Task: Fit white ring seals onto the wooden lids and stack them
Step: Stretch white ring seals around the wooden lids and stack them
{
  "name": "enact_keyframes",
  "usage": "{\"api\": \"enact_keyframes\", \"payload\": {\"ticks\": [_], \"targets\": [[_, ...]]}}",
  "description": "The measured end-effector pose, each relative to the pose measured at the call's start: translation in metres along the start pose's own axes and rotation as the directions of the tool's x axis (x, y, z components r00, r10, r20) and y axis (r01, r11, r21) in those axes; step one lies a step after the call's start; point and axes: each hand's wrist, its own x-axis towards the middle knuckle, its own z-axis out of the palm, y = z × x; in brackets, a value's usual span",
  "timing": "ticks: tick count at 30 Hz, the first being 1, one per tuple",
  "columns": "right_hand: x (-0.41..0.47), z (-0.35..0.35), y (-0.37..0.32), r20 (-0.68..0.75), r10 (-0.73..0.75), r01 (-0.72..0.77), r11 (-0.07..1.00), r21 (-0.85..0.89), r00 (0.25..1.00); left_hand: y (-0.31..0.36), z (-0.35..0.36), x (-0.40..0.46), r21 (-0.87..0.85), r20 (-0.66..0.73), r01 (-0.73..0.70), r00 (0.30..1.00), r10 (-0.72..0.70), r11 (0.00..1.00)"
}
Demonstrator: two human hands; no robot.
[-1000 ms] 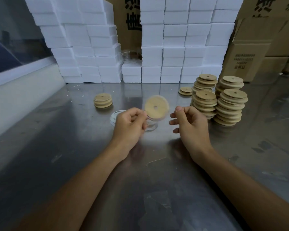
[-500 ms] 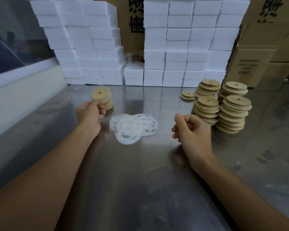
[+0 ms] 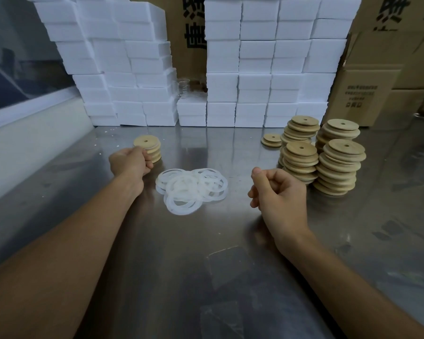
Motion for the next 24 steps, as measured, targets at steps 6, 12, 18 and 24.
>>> {"api": "enact_keyframes", "payload": {"ticks": [6, 12, 18, 24], "targets": [[0.0, 0.0, 0.001, 0.0, 0.006, -0.006, 1.0, 0.017, 1.0, -0.002, 0.001, -0.004, 0.035, -0.049, -0.044, 0.998, 0.045, 0.998], [0.001, 0.001, 0.001, -0.003, 0.005, -0.005, 1.0, 0.005, 1.0, -0.008, -0.004, -0.025, 0.054, -0.047, -0.208, 0.977, 0.21, 0.977], [0.002, 0.001, 0.001, 0.001, 0.017, -0.017, 1.0, 0.002, 1.0, -0.01, -0.009, -0.047, 0.14, 0.004, -0.261, 0.965, 0.263, 0.955], [0.002, 0.001, 0.001, -0.001, 0.012, -0.012, 1.0, -0.001, 1.0, -0.013, -0.018, -0.063, 0.113, 0.006, -0.279, 0.96, 0.28, 0.954]]}}
